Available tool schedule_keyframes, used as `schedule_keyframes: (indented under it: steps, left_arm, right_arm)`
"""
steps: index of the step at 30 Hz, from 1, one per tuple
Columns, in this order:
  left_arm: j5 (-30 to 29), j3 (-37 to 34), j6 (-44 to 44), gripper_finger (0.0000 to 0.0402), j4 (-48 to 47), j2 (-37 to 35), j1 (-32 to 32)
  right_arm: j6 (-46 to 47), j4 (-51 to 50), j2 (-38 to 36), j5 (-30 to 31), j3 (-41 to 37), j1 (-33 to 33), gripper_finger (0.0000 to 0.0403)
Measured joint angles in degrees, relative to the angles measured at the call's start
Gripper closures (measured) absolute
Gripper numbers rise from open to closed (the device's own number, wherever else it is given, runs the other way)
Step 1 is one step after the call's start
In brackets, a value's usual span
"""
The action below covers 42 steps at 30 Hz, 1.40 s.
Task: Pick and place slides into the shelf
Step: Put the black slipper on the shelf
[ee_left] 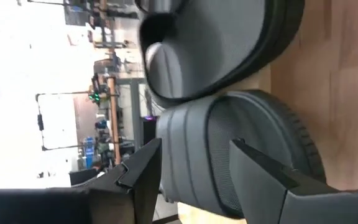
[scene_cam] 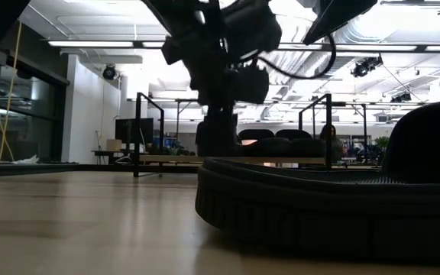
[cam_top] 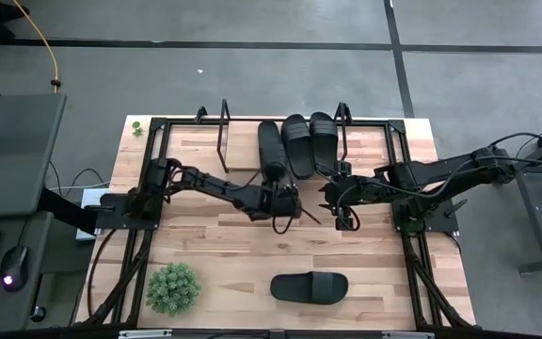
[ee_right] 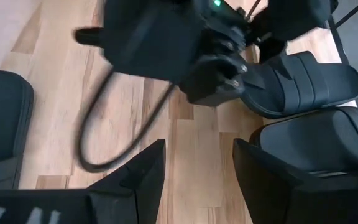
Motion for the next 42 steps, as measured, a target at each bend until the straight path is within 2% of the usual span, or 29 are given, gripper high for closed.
schedule_keyframes:
  steps: [7,10,12,15,24,29,36,42]
  left_arm:
    - [-2.7,0.0,-4.4,0.0228,-2.2,-1.5,-2.8]
    - [-5.8,0.1,-5.8,0.0227,-4.4,-2.2,-3.6]
    - [-7.7,0.0,-9.0,0.0227,-9.3,-3.1,-4.0]
    - [-8.9,0.0,-16.5,0.0227,-16.9,-4.7,-4.5]
    - [-14.8,0.0,-45.2,0.0227,-45.4,-9.9,-6.5]
    - [-16.3,0.0,-56.6,0.0227,-54.2,-12.8,-8.8]
    - [-16.8,0.0,-59.0,0.0227,-56.8,-15.2,-12.4]
    - [-17.5,0.1,-58.5,0.0227,-56.9,-16.1,-15.9]
  right_arm:
    - [2.9,0.0,0.0,0.2,0.0,0.0,0.0224]
    - [5.6,-0.1,-0.2,3.5,0.0,0.0,0.0224]
    - [6.6,-0.2,-0.7,6.9,0.0,0.0,0.0224]
    - [7.1,-0.7,-1.3,10.2,0.0,0.0,0.0224]
    - [12.8,-1.3,-2.5,13.5,0.1,0.0,0.0224]
    - [16.8,-2.5,-2.4,16.2,0.1,0.0,0.0224]
    - [19.9,-3.1,-2.4,16.4,0.0,0.9,0.0224]
    - [14.4,5.6,-3.4,14.0,-6.6,2.4,0.0224]
